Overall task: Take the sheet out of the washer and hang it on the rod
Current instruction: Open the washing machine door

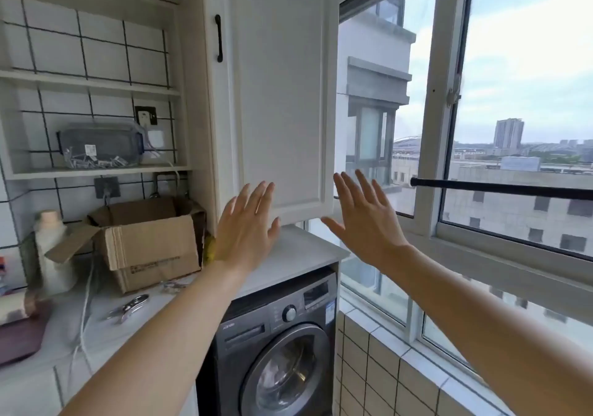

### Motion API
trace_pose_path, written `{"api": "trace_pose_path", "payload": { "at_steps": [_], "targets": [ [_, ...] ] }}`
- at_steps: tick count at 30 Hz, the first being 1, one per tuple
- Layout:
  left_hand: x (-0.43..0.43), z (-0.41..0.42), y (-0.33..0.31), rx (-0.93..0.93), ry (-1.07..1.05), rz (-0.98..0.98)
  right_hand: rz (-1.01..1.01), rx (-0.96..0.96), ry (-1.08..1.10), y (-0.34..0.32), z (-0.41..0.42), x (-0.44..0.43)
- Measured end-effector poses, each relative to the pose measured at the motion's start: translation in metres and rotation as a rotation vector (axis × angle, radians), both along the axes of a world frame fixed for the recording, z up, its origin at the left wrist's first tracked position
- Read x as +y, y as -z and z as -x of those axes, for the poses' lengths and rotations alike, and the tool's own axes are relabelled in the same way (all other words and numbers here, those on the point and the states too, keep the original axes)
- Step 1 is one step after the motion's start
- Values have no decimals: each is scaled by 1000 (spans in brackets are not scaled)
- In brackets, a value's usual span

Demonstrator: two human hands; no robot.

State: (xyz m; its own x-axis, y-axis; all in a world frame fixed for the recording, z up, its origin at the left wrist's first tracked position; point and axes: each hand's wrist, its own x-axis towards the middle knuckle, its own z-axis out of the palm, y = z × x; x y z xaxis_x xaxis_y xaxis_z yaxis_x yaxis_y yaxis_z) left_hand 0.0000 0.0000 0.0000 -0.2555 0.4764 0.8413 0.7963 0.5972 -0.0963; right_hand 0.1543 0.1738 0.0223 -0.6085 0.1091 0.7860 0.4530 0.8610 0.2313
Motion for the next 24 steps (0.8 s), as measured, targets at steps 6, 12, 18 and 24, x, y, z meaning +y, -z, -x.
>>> {"api": "trace_pose_path", "payload": {
  "at_steps": [6, 12, 18, 24],
  "targets": [
    [28, 27, 54, -36, 67, 36, 73, -78, -55, 68, 34, 17],
    [62, 72, 128, -145, 142, 61, 167, -211, -48, 144, 84, 46],
    [98, 124, 205, -409, 168, 148, 259, -333, -32, 216, 132, 78],
    [126, 165, 280, -636, 126, 254, 437, -434, 25, 290, 167, 115]
  ]
}}
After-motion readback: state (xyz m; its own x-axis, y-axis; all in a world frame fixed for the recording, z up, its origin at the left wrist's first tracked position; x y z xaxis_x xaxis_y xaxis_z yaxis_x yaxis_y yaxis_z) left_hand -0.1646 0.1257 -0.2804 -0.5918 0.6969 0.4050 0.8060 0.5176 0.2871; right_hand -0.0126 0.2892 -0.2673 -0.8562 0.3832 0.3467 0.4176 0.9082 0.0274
